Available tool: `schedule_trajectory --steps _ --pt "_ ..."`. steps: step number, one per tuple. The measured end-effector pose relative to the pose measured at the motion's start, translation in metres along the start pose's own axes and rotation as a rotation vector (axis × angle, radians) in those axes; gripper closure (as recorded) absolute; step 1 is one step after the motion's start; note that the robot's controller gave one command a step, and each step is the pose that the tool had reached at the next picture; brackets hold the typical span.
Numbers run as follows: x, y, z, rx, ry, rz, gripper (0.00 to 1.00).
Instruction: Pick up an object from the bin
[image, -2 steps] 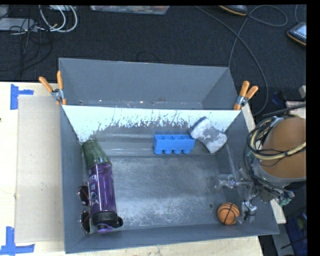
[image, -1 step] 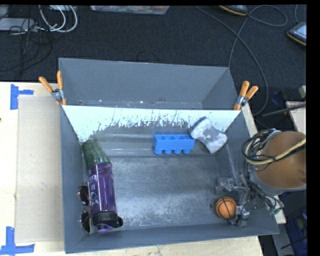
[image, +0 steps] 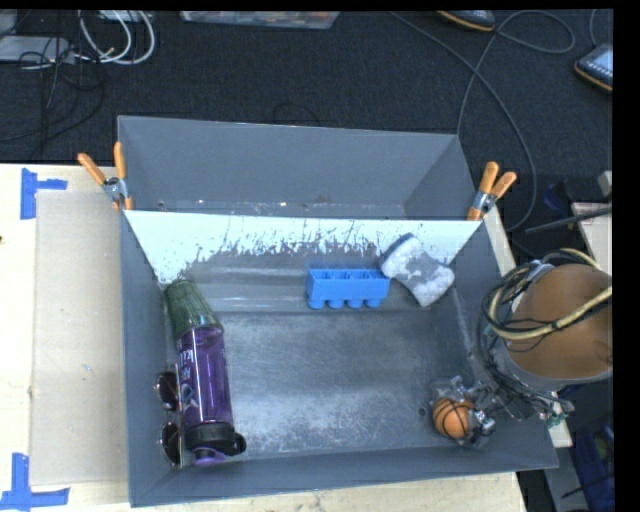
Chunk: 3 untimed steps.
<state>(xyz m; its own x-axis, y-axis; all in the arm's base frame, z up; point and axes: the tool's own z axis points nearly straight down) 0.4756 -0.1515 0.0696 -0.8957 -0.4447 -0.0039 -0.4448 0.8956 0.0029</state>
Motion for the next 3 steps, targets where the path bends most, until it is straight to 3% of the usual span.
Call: schedule_trajectory --steps 1,2,3 --pt "0.0 0.0 0.0 0.0 0.0 0.0 1.0" --pt "0.002 0.003 -0.028 -0.009 0.009 0.001 1.0" --pt "0.0 0.001 -0.08 -0.002 0.003 0.003 1.0"
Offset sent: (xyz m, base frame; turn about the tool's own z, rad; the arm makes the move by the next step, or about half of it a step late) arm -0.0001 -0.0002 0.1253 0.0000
